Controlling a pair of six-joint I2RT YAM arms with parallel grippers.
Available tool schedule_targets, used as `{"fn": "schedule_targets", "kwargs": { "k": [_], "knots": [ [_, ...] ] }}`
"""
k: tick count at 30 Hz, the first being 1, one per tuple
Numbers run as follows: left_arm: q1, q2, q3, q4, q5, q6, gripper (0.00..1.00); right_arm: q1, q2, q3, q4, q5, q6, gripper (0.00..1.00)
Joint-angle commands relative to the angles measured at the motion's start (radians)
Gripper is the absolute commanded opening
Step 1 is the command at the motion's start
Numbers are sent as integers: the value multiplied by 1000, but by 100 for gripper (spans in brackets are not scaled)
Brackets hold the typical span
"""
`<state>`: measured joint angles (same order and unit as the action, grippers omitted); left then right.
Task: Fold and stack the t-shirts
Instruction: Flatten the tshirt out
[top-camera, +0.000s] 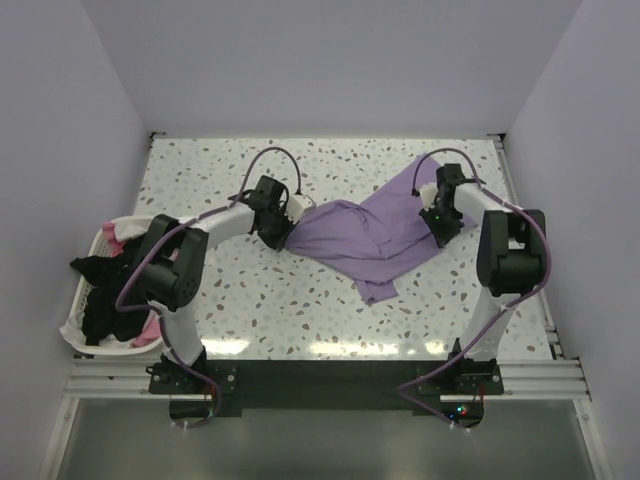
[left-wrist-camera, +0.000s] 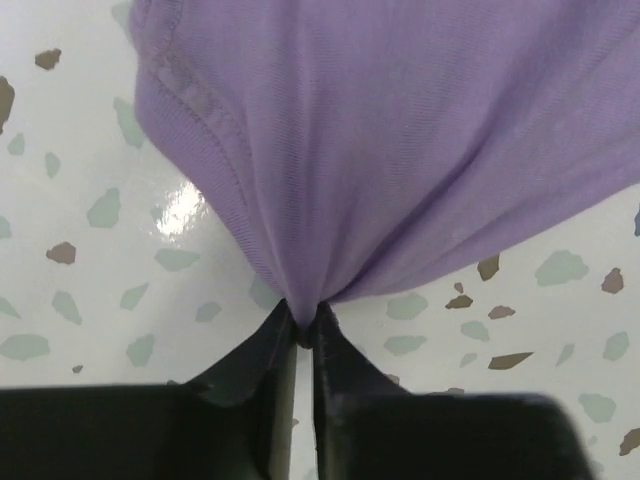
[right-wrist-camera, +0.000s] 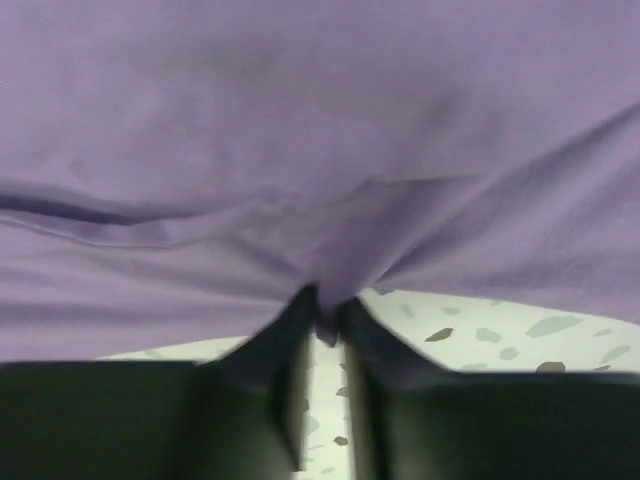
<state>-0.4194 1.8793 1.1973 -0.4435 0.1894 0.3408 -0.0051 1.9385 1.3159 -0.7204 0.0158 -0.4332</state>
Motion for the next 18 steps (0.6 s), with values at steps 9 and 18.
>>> {"fn": "schedule_targets", "kwargs": {
  "k": [9,18],
  "knots": [
    [169,-273,-255,-83,-107,125,0,99,-183,-273,-239,-64,-261,0],
    [222,-402,-156,-279,106,308,56,79,-377,-129,-703,-421,-504,59]
  ]
}}
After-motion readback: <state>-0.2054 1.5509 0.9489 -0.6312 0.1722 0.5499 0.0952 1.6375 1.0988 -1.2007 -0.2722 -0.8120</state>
